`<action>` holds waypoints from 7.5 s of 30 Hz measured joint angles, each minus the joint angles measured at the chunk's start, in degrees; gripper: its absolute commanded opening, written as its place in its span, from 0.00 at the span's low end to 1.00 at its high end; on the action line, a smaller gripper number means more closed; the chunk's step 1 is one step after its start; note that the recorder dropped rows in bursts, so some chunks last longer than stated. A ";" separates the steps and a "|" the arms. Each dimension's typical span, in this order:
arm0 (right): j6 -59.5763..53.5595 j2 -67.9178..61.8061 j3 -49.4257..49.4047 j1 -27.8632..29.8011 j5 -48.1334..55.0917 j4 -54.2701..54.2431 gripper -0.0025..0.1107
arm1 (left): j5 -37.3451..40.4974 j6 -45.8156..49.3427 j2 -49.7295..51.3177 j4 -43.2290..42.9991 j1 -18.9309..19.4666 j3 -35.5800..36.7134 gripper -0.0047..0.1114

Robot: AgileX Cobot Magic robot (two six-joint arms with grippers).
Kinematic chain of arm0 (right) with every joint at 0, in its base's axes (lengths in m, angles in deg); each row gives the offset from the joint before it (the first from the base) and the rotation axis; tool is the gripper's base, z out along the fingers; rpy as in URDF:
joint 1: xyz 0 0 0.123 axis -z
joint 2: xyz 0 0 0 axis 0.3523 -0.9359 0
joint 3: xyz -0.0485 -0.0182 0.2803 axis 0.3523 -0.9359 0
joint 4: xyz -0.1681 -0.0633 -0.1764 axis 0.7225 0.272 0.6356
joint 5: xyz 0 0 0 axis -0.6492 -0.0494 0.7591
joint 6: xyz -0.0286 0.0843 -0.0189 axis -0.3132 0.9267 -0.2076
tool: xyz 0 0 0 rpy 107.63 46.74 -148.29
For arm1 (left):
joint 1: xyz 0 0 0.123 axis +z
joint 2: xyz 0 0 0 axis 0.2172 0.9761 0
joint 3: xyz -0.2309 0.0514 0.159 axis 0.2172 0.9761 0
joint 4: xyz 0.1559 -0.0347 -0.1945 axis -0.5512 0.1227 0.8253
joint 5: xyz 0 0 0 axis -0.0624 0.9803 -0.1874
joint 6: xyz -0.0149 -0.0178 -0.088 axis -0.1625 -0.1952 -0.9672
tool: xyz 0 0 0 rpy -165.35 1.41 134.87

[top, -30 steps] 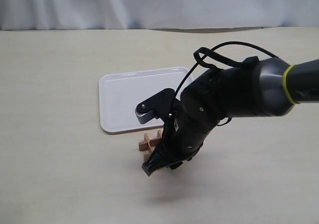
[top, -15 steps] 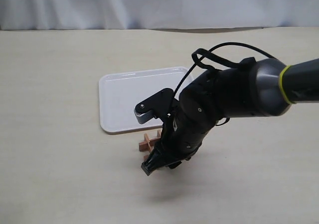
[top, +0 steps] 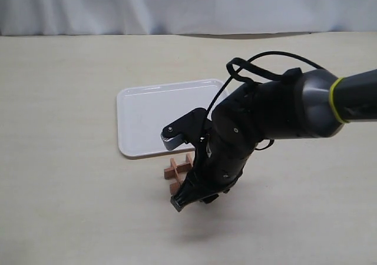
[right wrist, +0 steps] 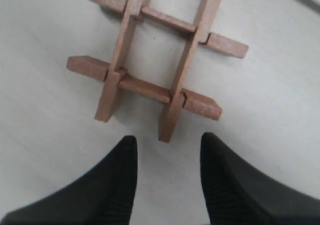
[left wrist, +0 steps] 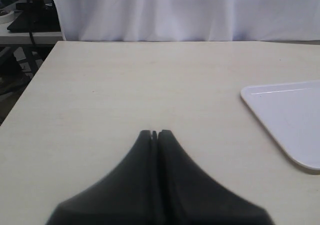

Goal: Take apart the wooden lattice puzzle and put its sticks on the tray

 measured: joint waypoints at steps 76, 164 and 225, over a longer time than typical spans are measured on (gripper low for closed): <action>-23.06 0.15 17.98 -0.49 20.56 -12.98 0.37 | 0.00 0.00 0.00 0.00 0.00 0.00 0.04; 1.20 -1.04 16.31 0.64 -0.58 16.64 0.06 | 0.00 0.00 0.00 0.00 0.00 0.00 0.04; -61.09 -9.75 14.54 4.66 9.38 -6.03 0.44 | 0.00 0.00 0.00 0.00 0.00 0.00 0.04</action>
